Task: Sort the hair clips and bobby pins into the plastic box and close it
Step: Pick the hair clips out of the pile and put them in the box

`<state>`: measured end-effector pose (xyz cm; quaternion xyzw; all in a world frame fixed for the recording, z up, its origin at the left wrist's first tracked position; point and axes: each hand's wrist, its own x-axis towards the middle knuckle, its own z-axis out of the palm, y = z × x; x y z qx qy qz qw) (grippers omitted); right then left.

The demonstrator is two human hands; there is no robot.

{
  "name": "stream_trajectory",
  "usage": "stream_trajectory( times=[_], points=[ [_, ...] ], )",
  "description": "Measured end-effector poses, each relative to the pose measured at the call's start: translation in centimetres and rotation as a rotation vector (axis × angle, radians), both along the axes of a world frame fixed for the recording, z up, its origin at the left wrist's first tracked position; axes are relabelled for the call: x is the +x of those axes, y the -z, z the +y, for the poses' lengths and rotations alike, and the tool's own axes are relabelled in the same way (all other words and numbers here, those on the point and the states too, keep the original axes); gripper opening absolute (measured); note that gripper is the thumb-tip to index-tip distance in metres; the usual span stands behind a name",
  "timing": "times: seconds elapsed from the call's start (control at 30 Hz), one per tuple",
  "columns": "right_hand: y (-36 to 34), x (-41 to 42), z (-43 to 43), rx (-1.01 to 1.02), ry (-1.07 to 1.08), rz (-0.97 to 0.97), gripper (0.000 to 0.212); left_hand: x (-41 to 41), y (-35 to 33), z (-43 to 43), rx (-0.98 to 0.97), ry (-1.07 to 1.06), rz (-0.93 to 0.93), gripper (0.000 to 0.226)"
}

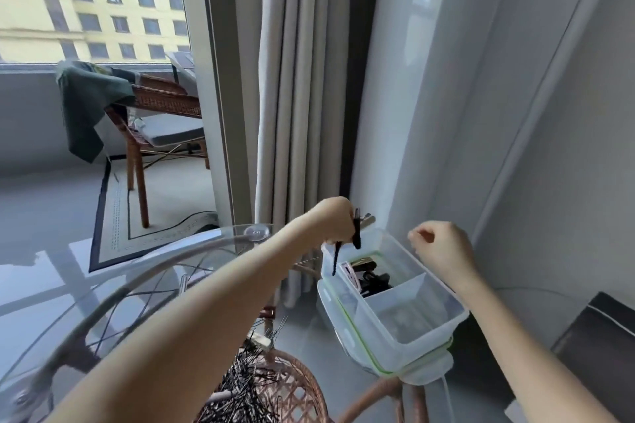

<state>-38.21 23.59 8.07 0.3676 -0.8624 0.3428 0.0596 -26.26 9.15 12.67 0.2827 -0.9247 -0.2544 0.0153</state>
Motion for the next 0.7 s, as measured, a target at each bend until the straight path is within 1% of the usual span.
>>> stream_trajectory(
  times=[0.1, 0.17, 0.2, 0.23, 0.27, 0.33, 0.37, 0.47, 0.5, 0.57, 0.6, 0.67, 0.7],
  points=[
    [0.7, -0.2, 0.8, 0.003, -0.029, -0.052, 0.02, -2.4, 0.9, 0.7, -0.081, 0.018, -0.134, 0.015],
    [1.0, -0.3, 1.0, 0.016, -0.044, -0.068, 0.019, -3.2, 1.8, 1.1, -0.11, 0.029, -0.221, 0.023],
    [1.1, -0.3, 1.0, 0.022, -0.055, -0.073, 0.019, -3.3, 2.0, 1.2, -0.082, 0.046, -0.253, 0.025],
    [1.0, -0.2, 1.0, 0.028, -0.067, -0.076, 0.019, -3.3, 2.2, 1.2, -0.017, 0.055, -0.265, 0.018],
    [0.9, 0.1, 1.1, 0.034, -0.078, -0.076, 0.019, -3.2, 2.3, 1.0, 0.038, 0.075, -0.235, 0.011],
    [0.5, 0.8, 1.1, 0.033, -0.084, -0.043, 0.018, -2.3, 2.0, 0.6, 0.102, 0.083, -0.114, 0.034],
    [0.1, 1.4, 1.2, 0.018, -0.087, -0.015, 0.018, -1.5, 1.7, 0.4, 0.116, 0.078, -0.046, 0.036],
    [-1.3, 4.5, 1.0, -0.097, -0.161, 0.048, 0.017, 2.2, 1.0, -1.2, 0.149, 0.019, 0.141, 0.029],
    [-1.9, 5.9, 0.8, -0.133, -0.202, 0.034, 0.015, 3.9, 0.8, -1.9, 0.127, -0.002, 0.159, 0.027],
    [-2.5, 9.1, 0.1, -0.158, -0.346, -0.032, 0.012, 8.0, 0.7, -3.6, 0.056, -0.04, 0.117, 0.024],
    [-2.5, 10.6, -0.5, -0.133, -0.442, -0.063, 0.011, 10.2, 0.8, -4.4, 0.024, -0.059, 0.076, 0.023],
    [-1.5, 13.2, -2.0, 0.003, -0.589, -0.079, 0.006, 14.6, 1.8, -5.7, -0.025, -0.132, -0.023, 0.022],
    [-0.8, 14.2, -3.1, 0.081, -0.624, -0.067, 0.009, 16.7, 2.5, -6.2, -0.033, -0.174, -0.078, 0.02]
  ],
)
